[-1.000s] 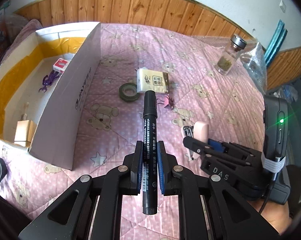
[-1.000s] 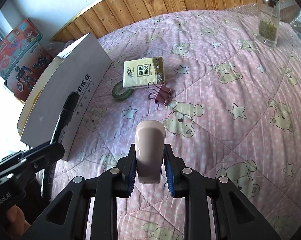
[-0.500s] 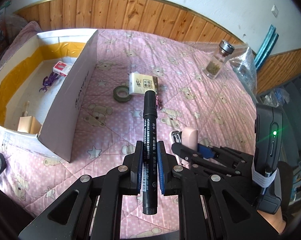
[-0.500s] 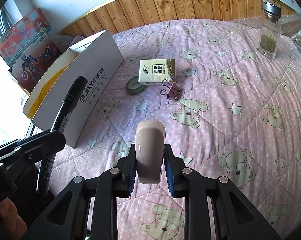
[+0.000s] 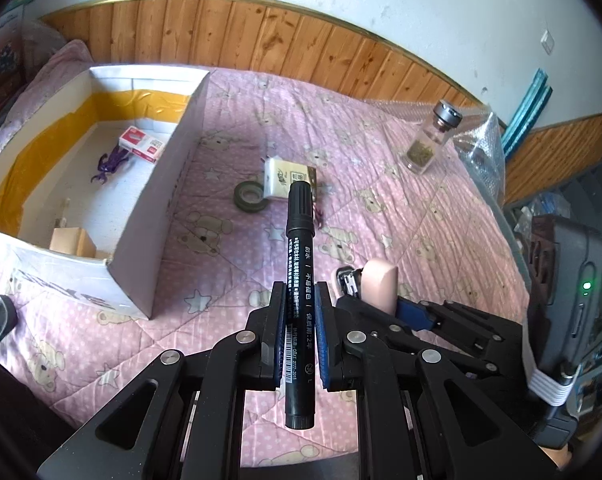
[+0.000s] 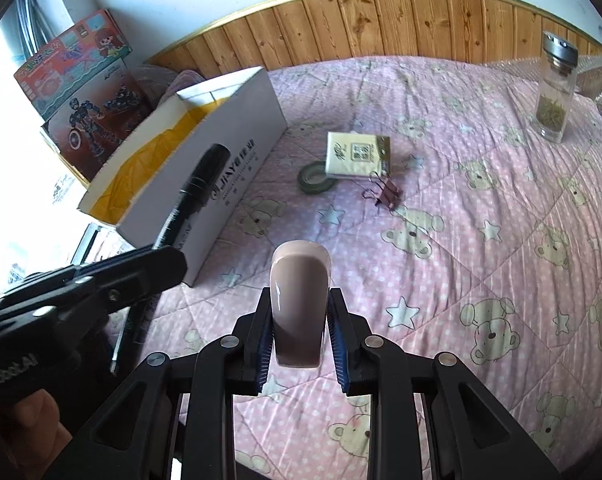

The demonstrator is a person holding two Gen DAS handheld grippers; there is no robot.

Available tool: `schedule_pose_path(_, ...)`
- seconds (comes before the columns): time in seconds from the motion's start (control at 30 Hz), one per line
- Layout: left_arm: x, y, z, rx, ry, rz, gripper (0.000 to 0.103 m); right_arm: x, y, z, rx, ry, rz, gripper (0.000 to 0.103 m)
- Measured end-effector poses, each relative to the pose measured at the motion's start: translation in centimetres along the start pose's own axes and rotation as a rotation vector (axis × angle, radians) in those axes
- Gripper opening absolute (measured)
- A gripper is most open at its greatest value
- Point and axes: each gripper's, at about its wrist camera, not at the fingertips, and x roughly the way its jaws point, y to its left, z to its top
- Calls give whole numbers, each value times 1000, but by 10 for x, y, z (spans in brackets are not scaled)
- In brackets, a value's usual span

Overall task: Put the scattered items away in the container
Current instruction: 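Carry black marker in left tool while right tool carries pink stapler to box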

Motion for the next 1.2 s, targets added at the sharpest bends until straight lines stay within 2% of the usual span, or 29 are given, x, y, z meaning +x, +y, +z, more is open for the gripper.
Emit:
schedule_pose_path(0.47,-42,37,14,-80,-94,-27,13,-35,56,25,-87,-66,63,27)
schedule_pose_path(1.2,-70,99,36,-169,-166,-12,13,-31,114,65,-173,-86,96,27)
